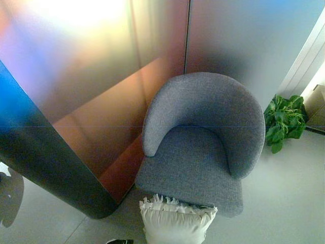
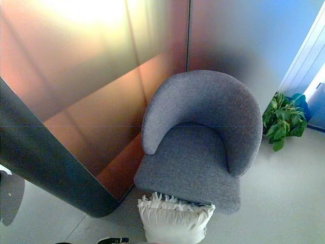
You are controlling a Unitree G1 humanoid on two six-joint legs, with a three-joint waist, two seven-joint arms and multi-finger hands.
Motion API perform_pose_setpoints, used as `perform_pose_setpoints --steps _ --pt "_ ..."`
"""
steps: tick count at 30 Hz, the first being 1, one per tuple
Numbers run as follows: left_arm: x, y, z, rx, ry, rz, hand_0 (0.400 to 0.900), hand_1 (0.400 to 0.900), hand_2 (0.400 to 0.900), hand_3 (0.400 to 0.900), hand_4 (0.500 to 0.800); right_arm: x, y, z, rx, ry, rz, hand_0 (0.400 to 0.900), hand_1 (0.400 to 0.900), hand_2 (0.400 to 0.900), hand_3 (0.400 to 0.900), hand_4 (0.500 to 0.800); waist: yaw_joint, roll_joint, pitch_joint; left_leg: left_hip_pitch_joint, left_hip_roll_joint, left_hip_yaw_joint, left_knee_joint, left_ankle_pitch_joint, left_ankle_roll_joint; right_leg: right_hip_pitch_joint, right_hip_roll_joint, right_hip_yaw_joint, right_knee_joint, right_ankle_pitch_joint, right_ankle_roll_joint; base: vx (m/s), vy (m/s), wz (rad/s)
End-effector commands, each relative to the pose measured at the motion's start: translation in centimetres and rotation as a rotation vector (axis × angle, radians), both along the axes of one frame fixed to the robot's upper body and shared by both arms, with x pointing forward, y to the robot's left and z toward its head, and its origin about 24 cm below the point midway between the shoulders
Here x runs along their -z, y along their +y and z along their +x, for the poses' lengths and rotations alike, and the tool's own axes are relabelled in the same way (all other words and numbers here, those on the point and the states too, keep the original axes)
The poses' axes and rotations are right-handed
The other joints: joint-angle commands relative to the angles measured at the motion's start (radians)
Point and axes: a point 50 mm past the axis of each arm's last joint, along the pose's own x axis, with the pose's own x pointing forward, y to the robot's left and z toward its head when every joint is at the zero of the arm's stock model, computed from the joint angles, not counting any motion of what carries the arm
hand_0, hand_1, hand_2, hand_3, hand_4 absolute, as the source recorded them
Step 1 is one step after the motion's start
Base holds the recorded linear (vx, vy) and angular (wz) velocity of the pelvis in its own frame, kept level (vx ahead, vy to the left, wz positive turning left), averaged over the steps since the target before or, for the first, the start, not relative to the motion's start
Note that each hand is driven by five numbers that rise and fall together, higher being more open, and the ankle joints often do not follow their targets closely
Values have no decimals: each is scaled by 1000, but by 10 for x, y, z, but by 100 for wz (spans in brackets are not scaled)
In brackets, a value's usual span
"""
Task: Pick up the pillow and put it on the sofa.
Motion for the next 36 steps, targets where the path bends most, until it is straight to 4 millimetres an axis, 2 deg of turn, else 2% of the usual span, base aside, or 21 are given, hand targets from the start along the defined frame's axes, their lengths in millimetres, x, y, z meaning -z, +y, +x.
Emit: perform_pose_setpoints --steps 1,13,16,17,19,23,28,30,34,36 --pt "-5 8 22 63 -43 74 900 900 900 900 800 3 17 14 -67 25 31 900 900 900 900 800 -20 -38 34 28 -77 17 -4 -73 21 1 -3 37 10 -16 63 0 0 0" --pt "-9 10 33 65 -117 97 900 900 900 900 800 1 14 15 -76 32 19 900 900 900 900 800 -18 -33 56 11 -76 13 -1 -64 17 -18 -7 39 12 -8 63 27 14 1" --pt "-15 11 51 50 -178 99 900 900 900 900 800 -2 9 27 -96 7 -3 900 900 900 900 800 -24 -25 93 -26 -73 19 4 -52 15 -61 -9 48 20 1 62 -103 84 -1" --pt "-20 10 66 36 -226 102 900 900 900 900 800 -5 7 36 -109 -13 -17 900 900 900 900 800 -29 -19 121 -51 -70 22 5 -44 14 -90 -9 53 25 7 61 -198 84 0" --pt "-28 10 85 22 -284 101 900 900 900 900 800 -8 4 48 -121 -41 -37 900 900 900 900 800 -34 -12 158 -86 -67 26 6 -32 13 -131 -10 56 33 14 60 -223 73 -1" --pt "-41 7 114 0 -383 88 900 900 900 900 800 -15 -2 68 -131 -84 -61 900 900 900 900 800 -43 3 218 -145 -64 27 8 -13 7 -194 -9 60 42 21 56 -146 79 -1" --pt "-66 14 153 -45 -516 87 900 900 900 900 800 -27 -4 98 -121 -162 -59 900 900 900 900 800 -46 5 294 -231 -66 12 22 11 1 -277 0 72 77 15 46 -108 21 2" --pt "-82 16 175 -45 -581 95 900 900 900 900 800 -36 -3 120 -95 -223 -55 900 900 900 900 800 -44 3 333 -308 -62 4 57 23 -4 -359 8 74 146 -1 38 -169 -16 5" --pt "-106 19 203 -58 -662 104 900 900 900 900 800 -54 -8 151 -73 -287 -55 900 900 900 900 800 -48 -6 377 -425 -63 -8 148 21 -15 -468 3 65 219 -8 34 -121 -39 5" --pt "-115 19 212 -73 -696 98 900 900 900 900 800 -60 -10 159 -71 -305 -59 900 900 900 900 800 -50 -11 392 -454 -63 -6 172 16 -16 -497 -3 63 225 -3 36 -84 -36 1"
